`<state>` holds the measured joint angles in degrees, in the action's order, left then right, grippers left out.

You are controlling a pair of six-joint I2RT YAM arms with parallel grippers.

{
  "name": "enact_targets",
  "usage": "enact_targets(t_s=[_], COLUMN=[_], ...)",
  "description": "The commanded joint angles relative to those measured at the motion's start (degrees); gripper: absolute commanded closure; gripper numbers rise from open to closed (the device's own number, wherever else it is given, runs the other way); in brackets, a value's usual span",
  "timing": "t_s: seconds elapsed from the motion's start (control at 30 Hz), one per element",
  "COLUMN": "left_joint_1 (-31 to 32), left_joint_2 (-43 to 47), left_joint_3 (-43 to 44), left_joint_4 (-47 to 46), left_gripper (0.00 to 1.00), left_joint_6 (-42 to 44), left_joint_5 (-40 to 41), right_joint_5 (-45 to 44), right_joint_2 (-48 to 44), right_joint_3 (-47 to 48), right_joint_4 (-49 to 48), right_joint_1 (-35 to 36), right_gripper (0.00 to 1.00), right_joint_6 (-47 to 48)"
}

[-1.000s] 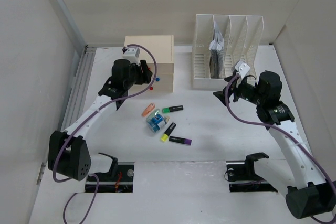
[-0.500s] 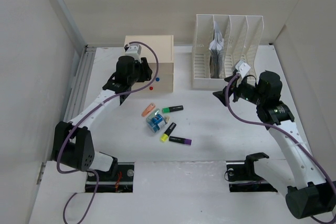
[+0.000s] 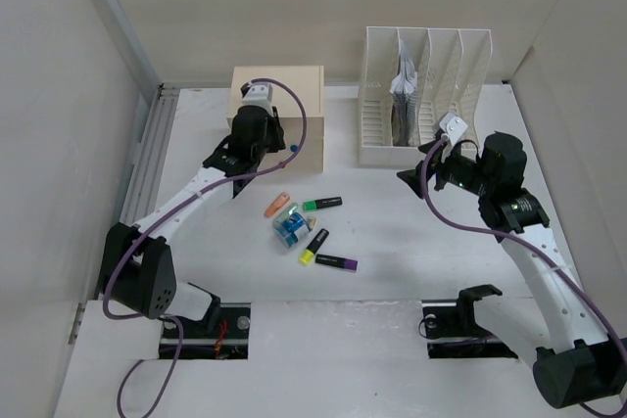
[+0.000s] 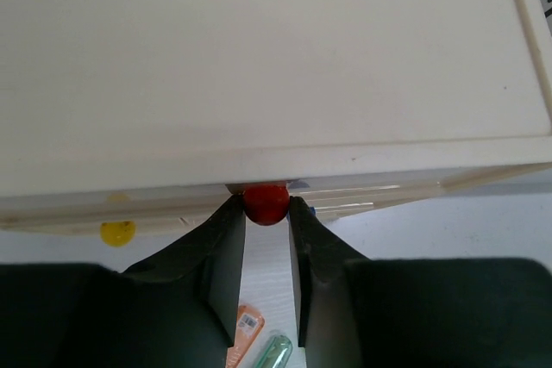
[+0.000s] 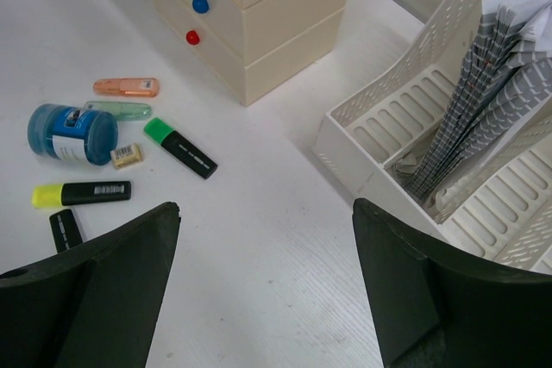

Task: Organize the desk

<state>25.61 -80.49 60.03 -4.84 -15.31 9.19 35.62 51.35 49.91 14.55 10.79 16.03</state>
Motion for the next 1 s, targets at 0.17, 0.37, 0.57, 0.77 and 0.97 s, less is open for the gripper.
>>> enact_targets(t_s=[0.17,0.37,0.57,0.77,0.97], left_joint_1=[1.2,3.7,6.7,8.6,10.9], left_joint_2=[1.9,5.9,12.3,18.3,20.8], left_joint_3=[2.9,-1.0,-5.9,-9.3,-11.9], left_joint_4=[-1.8,-0.8,3.2,7.2,9.2], left_gripper=[0.99,1.0,1.0,1.0,0.97], left_joint_6=[-0.2,-0.2,-1.4,-3.8,-5.1], left_joint_5=[5.7,6.2,7.5,6.5,5.2], right_joint_5=[1.0,1.6,2.1,2.7,3.2], right_joint_2=[-1.1,-1.1,-1.1,-0.6,-0.6], right_joint_3=[2.1,2.1,1.6,1.6,1.6], right_joint_4=[-2.2,-2.2,-2.8,-2.8,-2.8], right_joint_1=[-0.3,-0.3,-0.3,-0.3,-0.3], right_gripper=[0.14,0.14,0.14,0.14,0.14], right_joint_6=[-0.8,-0.8,-0.8,-1.4,-1.4])
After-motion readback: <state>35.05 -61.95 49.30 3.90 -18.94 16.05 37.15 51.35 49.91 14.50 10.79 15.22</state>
